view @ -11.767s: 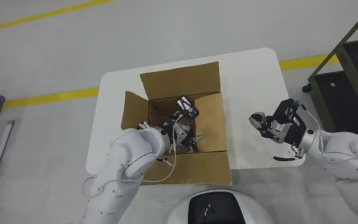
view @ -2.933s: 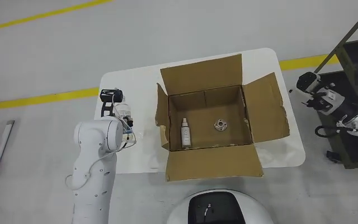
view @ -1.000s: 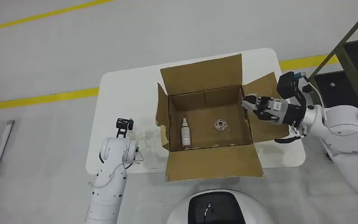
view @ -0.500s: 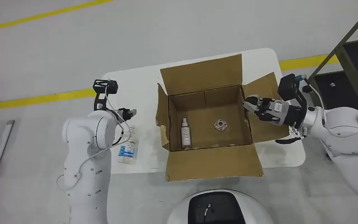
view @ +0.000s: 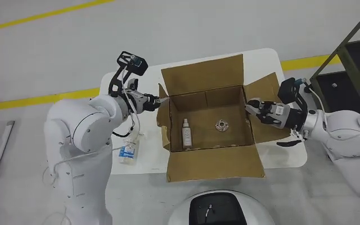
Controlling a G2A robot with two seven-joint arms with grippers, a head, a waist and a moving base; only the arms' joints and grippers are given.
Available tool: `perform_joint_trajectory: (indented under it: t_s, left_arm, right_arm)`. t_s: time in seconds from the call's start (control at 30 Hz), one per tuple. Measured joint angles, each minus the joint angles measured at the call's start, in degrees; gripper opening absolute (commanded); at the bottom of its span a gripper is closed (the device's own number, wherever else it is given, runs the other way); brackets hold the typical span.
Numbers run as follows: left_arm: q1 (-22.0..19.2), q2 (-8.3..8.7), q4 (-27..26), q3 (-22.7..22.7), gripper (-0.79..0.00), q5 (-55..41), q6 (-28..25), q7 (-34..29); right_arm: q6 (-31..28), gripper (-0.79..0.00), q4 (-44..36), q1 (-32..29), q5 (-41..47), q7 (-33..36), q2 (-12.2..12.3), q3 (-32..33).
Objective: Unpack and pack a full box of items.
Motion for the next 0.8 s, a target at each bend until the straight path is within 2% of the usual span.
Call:
perform_joint_trajectory:
  t_s: [0.13, 0.3, 0.8]
  left_arm:
    - [2.52, 0.48, -0.69, 2.27, 0.0, 3.88, -2.88, 0.38]
    - [5.07, 1.05, 0.09, 4.31, 0.0, 12.5, -4.07, 1.92]
    - [8.49, 2.03, 3.51, 4.98, 0.0, 23.01, -4.3, 3.74]
  right_arm:
    - [0.09, -0.785, -0.17, -0.25, -0.15, -0.05, 0.06, 0.14]
    - [0.01, -0.785, 0.11, -0.31, -0.22, -0.09, 0.1, 0.01]
    - [0.99, -0.785, 3.77, -0.32, -1.13, 2.1, 0.17, -1.88]
